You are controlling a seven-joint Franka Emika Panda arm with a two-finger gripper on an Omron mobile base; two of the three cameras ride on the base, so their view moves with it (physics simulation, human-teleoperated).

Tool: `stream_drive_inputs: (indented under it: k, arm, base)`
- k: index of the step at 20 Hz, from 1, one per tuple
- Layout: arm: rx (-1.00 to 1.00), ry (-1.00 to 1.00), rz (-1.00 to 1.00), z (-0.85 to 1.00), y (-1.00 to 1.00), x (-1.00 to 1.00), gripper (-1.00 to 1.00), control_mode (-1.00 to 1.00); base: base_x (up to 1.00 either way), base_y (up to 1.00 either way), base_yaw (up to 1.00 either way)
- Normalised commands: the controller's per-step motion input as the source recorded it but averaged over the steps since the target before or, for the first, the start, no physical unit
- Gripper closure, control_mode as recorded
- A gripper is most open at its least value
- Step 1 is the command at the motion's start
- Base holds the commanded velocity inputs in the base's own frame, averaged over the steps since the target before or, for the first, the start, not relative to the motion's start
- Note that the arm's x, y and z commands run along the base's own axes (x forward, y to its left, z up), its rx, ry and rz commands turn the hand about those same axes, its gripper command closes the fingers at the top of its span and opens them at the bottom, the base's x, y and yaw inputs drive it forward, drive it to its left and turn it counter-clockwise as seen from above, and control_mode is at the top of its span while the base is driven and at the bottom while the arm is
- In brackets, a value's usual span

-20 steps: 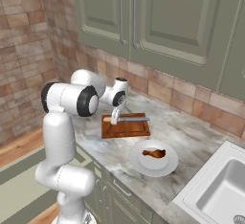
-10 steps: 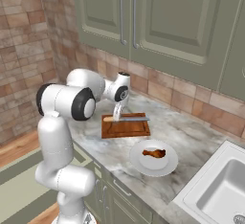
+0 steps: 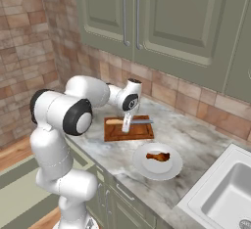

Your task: Pick up the knife from the drawer and place it on the cutting board. Then place the meat from the plate to the cutting board.

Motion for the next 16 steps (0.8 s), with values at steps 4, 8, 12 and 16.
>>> stream_drive_inputs:
  k: [4, 8, 12, 16]
  arm:
    - [0.00, -0.04, 0.00, 0.00, -0.42, -0.62, -1.00, -1.00]
    - [0.00, -0.06, 0.00, 0.00, -0.50, -0.58, -1.00, -1.00]
    - [0.00, -0.03, 0.00, 0.01, -0.46, -0.40, -1.00, -1.00]
    - [0.00, -0.01, 0.02, 0.00, -0.41, -0.25, -1.00, -1.00]
  base:
    - [0.00, 0.00, 0.00]
    - [0.00, 0.00, 0.00]
    - [0.00, 0.00, 0.00]
    - [0.00, 0.00, 0.00]
